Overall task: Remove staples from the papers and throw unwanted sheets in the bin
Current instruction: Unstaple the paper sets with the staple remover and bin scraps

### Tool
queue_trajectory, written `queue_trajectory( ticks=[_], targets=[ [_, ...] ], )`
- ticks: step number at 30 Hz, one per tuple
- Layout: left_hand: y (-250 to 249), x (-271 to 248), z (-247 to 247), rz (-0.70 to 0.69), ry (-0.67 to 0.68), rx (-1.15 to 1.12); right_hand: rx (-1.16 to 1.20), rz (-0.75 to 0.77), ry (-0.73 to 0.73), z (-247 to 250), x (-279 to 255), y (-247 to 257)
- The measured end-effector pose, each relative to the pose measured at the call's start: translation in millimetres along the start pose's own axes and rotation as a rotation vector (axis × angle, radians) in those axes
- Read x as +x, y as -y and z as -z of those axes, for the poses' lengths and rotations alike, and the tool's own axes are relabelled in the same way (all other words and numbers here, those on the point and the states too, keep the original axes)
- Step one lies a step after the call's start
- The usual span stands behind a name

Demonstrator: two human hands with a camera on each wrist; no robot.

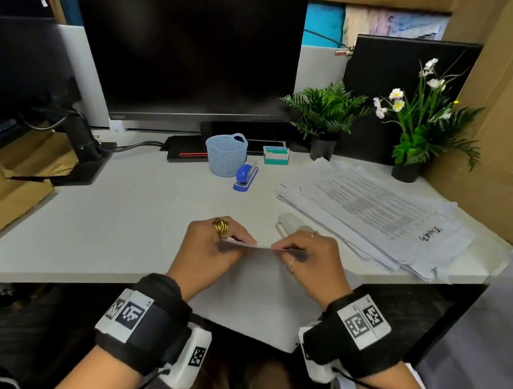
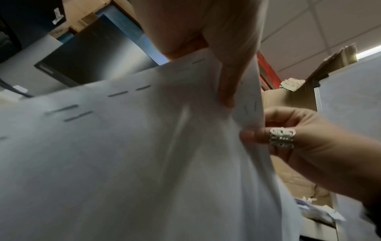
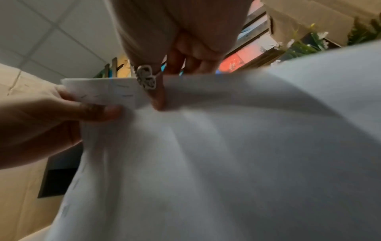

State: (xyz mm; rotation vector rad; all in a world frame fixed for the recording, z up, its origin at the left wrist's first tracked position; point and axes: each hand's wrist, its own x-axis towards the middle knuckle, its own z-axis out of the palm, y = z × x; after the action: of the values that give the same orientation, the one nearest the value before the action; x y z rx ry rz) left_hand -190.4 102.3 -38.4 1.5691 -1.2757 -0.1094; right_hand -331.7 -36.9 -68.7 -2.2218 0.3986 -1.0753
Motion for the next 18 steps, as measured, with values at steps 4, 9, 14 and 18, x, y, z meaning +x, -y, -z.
queue_trajectory(
  ticks=[4,9,14,18],
  targets=[
    [7.0,-3.4,-1.9,-0.191,0.007,0.066,0.173,0.112,-0.183,2.2,-11.7,1.3],
    [1.5,-3.0,-10.3,-0.217,-0.065,0.037,0.156,0.199,-0.237,8.3,-13.7,5.5],
    [-3.3,-2.6,-12.7,-0.358,-0.048,0.245,0.140,0.139,-0.236,17.7,-16.9,3.1],
    [6.6,-4.2,-14.3,-0.039,0.089,0.356,0.177,-0.137,-0.263,44.0,-31.8,-3.1]
  ],
)
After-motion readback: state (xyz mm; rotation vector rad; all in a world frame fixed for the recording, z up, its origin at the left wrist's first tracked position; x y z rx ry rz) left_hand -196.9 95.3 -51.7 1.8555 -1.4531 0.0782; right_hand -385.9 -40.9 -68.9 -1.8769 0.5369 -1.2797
